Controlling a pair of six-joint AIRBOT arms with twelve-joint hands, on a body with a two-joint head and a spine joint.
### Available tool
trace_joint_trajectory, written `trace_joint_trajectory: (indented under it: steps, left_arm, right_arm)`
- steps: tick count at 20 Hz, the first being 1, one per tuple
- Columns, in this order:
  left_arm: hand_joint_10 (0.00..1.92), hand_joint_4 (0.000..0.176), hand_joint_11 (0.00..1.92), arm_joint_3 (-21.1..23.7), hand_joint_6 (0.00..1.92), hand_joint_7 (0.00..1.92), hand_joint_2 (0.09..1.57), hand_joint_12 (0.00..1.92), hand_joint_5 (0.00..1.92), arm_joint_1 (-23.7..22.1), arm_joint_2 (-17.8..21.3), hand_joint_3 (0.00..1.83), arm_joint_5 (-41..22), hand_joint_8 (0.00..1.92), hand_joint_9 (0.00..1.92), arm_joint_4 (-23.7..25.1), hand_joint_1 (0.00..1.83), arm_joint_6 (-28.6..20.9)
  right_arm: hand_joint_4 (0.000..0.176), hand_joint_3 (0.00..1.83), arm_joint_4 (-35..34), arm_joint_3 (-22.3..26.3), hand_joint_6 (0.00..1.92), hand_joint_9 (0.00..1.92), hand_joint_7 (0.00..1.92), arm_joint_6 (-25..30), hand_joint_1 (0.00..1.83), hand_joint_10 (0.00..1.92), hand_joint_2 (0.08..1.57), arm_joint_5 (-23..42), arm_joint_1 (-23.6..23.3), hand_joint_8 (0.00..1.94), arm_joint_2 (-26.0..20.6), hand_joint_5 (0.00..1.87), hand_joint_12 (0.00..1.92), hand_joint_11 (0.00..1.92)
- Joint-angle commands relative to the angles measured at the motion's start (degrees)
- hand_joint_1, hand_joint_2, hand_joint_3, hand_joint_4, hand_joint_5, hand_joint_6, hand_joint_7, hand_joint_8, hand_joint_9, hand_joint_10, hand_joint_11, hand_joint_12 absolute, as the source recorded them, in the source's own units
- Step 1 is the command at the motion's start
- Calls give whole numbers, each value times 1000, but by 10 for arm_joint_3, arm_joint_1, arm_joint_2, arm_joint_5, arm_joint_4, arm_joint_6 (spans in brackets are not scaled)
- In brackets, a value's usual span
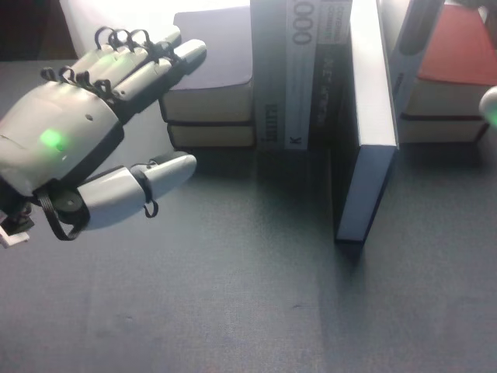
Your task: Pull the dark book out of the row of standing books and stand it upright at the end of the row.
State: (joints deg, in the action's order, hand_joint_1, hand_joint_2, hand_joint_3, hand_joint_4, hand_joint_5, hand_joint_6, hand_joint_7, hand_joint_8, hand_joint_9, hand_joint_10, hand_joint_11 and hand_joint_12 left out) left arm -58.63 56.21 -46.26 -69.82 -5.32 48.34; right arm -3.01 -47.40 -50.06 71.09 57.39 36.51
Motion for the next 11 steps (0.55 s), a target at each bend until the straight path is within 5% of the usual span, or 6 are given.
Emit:
trace_joint_trajectory:
  steps: [1, 4, 5, 7, 10, 11]
  left_arm:
    - [0, 34, 0, 4, 0, 0, 1331, 0, 30, -3, 4, 0, -92, 0, 0, 0, 379, 0]
    - [0, 50, 0, 8, 0, 0, 1325, 0, 15, 4, 6, 0, -118, 0, 0, -10, 411, 0]
    - [0, 105, 0, 9, 0, 0, 1332, 0, 2, 7, 7, 2, -128, 0, 0, -13, 302, 0]
    - [0, 132, 0, 12, 0, 0, 1332, 0, 0, 9, 12, 0, -160, 0, 0, -23, 333, 0]
    - [0, 96, 0, 12, 0, 0, 1395, 0, 0, 9, 13, 15, -207, 0, 0, -31, 334, 0]
    - [0, 118, 0, 15, 0, 0, 1394, 0, 0, 12, 17, 12, -224, 0, 0, -33, 328, 1]
  right_arm:
    - [0, 19, -18, -2, 149, 0, 0, -5, 5, 0, 1475, 101, -2, 0, -1, 101, 0, 0]
    - [0, 1, -38, -2, 144, 0, 0, -9, 0, 0, 1444, 140, 4, 0, -1, 102, 0, 0]
    - [0, 3, -45, -2, 137, 0, 0, -9, 0, 0, 1448, 153, 8, 0, -1, 86, 0, 0]
    - [0, 0, -61, 0, 114, 0, 0, -9, 0, 0, 1417, 187, 16, 0, 1, 39, 0, 0]
    - [0, 0, -79, -1, 42, 0, 0, -9, 0, 0, 1384, 240, 31, 0, 10, 0, 0, 0]
    - [0, 0, -83, -1, 8, 0, 0, -9, 0, 0, 1387, 256, 34, 0, 10, 0, 0, 0]
